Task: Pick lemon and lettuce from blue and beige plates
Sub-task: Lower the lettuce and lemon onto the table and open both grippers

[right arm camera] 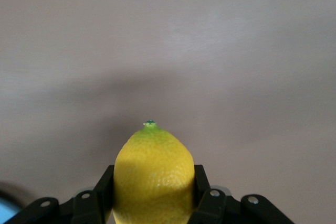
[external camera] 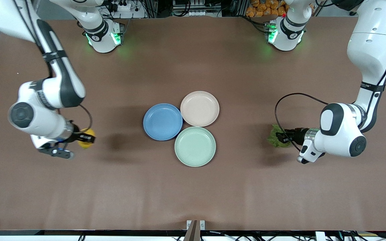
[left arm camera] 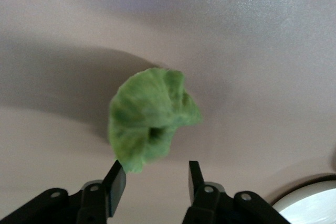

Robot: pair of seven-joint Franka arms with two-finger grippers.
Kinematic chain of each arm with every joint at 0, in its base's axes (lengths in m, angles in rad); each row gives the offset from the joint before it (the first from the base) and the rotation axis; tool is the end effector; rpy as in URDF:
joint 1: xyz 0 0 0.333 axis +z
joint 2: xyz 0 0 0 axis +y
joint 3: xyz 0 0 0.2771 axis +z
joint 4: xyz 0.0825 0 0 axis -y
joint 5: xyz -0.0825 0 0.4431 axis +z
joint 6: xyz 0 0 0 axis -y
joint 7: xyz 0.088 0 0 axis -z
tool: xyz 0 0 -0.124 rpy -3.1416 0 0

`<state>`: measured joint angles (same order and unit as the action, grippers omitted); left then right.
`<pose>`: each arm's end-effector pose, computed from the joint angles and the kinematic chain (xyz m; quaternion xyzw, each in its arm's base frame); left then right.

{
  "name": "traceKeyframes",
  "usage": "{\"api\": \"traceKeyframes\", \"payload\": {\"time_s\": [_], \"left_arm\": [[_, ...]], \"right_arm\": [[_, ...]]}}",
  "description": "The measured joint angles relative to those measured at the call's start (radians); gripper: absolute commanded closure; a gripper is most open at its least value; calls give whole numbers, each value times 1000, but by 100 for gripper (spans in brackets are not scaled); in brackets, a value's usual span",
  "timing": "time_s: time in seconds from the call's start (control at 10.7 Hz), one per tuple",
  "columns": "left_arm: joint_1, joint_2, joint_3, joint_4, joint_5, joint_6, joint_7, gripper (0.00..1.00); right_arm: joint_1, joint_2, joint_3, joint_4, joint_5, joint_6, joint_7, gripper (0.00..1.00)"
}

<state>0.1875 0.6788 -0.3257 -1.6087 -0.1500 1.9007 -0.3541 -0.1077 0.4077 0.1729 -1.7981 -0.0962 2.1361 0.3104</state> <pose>0.6620 -0.0984 0.1448 0.9570 0.1556 -0.2120 0.1223 0.6702 0.0357 0.2321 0.9944 -0.1012 -0.0296 0.0112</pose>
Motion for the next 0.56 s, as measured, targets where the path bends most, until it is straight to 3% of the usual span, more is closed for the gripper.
{"api": "traceKeyframes", "payload": {"time_s": [0.19,0.56], "left_arm": [[0,-5,-2,12,17,0,0,0],[4,-72,-7,52,83,-7,22,0]], "right_arm": [[-5,9,-38,-34,0,52,-98,100],[-32,121,-60,-133,1,323,-202,100]]}}
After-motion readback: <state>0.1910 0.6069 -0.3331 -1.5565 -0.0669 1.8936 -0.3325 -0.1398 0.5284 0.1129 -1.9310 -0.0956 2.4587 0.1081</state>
